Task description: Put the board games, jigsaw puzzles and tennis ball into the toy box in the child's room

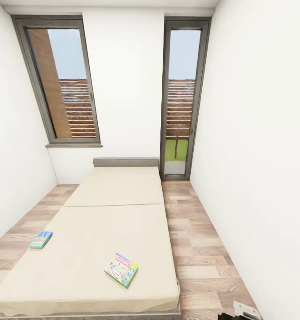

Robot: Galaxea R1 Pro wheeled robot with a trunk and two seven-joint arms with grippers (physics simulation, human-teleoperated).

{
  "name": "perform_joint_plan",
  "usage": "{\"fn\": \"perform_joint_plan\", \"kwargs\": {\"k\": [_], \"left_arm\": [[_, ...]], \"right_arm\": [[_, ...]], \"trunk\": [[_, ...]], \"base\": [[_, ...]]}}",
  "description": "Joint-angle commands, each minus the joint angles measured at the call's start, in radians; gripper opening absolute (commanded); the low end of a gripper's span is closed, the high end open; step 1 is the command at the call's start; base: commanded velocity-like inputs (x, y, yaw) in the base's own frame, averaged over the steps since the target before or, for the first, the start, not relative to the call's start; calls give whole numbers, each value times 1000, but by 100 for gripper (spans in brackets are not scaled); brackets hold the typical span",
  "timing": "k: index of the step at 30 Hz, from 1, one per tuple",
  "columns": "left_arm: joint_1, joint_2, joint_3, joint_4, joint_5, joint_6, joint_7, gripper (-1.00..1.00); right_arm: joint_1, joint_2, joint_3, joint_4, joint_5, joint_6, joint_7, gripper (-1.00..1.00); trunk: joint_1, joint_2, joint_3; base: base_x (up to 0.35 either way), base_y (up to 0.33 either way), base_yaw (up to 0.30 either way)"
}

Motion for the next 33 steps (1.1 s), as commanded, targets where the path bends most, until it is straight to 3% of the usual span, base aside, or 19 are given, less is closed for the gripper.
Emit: {"fn": "perform_joint_plan", "kwargs": {"k": [1,4,5,9,10,13,14,17,20,24,27,33], "left_arm": [[-3,0,4,-33,1,34,1,100],[-6,1,16,-111,2,116,-1,100],[-7,2,30,-180,2,191,-2,100],[-8,5,67,-340,3,368,-12,100],[-8,6,89,-422,3,456,-25,100],[-10,4,117,-540,3,579,-52,100],[-13,2,129,-615,4,651,-73,100],[-27,-1,142,-747,4,772,-114,100],[-60,-4,148,-820,4,860,-145,100],[-100,-8,150,-847,3,906,-162,100],[-119,-25,146,-817,1,874,-171,100],[-123,-33,144,-808,1,853,-173,100]], "right_arm": [[0,-1,1,-1,-11,3,-6,100],[0,-2,1,0,-12,2,-6,100],[0,-3,1,0,-12,1,-6,100],[0,-3,1,1,-13,0,-6,100],[0,-3,1,1,-13,0,-6,100],[0,-4,1,1,-13,-1,-6,100],[0,-5,1,1,-13,-1,-6,100],[0,-5,1,1,-13,-3,-6,100],[0,-4,1,1,-12,-4,-6,100],[1,-4,1,0,-12,-4,-6,100],[1,-2,1,1,-11,-4,-6,100],[1,6,1,1,-4,-5,-6,100]], "trunk": [[0,-1,-2],[0,-1,-7],[0,-1,-9],[0,-1,-15],[0,-1,-17],[0,-1,-22],[0,-1,-23],[0,-1,-28],[0,-1,-33],[0,-1,-40],[0,-1,-45],[0,-1,-55]], "base": [[0,0,0],[0,0,0],[0,0,0],[0,0,0],[0,0,0],[0,0,0],[0,0,0],[0,0,0],[0,0,0],[0,0,0],[0,0,0],[0,0,0]]}}
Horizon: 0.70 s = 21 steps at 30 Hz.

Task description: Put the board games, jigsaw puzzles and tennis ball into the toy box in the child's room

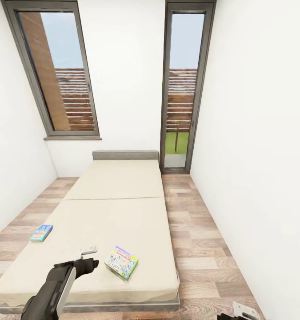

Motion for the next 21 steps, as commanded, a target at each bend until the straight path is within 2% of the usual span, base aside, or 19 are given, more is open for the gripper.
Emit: {"fn": "perform_joint_plan", "kwargs": {"k": [1,12,15,18,19,21], "left_arm": [[-1,0,2,-1,0,4,-2,100],[-2,-3,4,3,0,-13,1,100],[-2,-1,4,3,0,-14,1,100],[-2,-1,3,5,0,-15,1,100],[-2,0,3,8,0,-15,1,100],[-2,0,3,10,0,-18,2,100]], "right_arm": [[0,0,1,-2,-9,4,-5,100],[-9,4,5,-25,-8,18,-5,100],[-35,4,4,-90,-8,67,-5,100],[-57,1,2,-149,-12,138,-6,100],[-68,-1,1,-182,-14,183,-7,100],[-75,0,1,-210,-15,215,-12,100]], "trunk": [[1,-2,-4],[1,-2,-11],[1,-2,-11],[1,-2,-11],[1,-2,-11],[1,-2,-11]], "base": [[0,0,0],[0,0,0],[0,0,0],[0,0,0],[0,0,0],[0,0,0]]}}
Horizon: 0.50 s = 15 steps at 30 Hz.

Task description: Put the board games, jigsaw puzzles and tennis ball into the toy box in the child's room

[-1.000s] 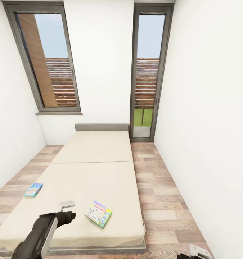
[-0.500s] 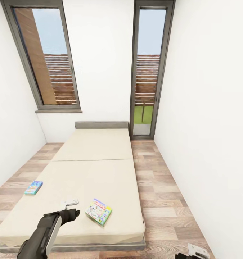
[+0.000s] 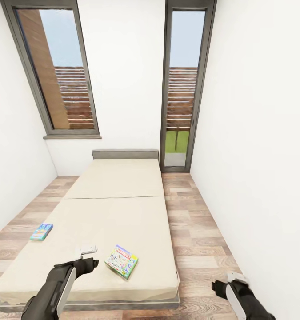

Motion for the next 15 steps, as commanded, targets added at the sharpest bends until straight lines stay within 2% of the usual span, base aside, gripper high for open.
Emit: {"fn": "perform_joint_plan", "kwargs": {"k": [1,7,10,15], "left_arm": [[-1,0,1,0,0,3,-2,100],[-1,-2,0,2,-1,-8,1,100],[-1,-3,-1,2,-2,-5,4,100],[-5,-4,-2,3,-1,3,6,100]], "right_arm": [[-3,0,1,-16,-11,16,-12,100],[-12,6,3,-78,-4,55,-101,100],[-14,9,7,-91,-3,61,-170,100],[-14,11,9,-98,-8,69,-219,100]], "trunk": [[1,-2,-2],[1,-2,-2],[1,-2,-2],[1,-2,-2]], "base": [[0,0,0],[0,0,0],[0,0,0],[0,0,0]]}}
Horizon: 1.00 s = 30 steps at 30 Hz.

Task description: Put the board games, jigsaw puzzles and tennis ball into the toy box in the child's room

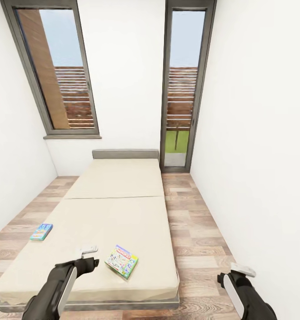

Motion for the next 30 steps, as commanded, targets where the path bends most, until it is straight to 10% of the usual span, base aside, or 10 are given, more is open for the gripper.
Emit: {"fn": "perform_joint_plan", "kwargs": {"k": [1,12,30], "left_arm": [[-4,-1,1,0,1,6,-1,100],[-238,-62,2,194,-1,87,6,100],[-372,-63,4,423,-4,-25,55,100]], "right_arm": [[-1,0,2,-2,-11,3,-11,100],[0,-2,2,-4,-17,0,-24,100],[0,-1,3,-1,-17,-3,-24,100]], "trunk": [[1,-2,-2],[1,-2,-2],[1,-2,-2]], "base": [[0,0,0],[0,0,0],[0,0,0]]}}
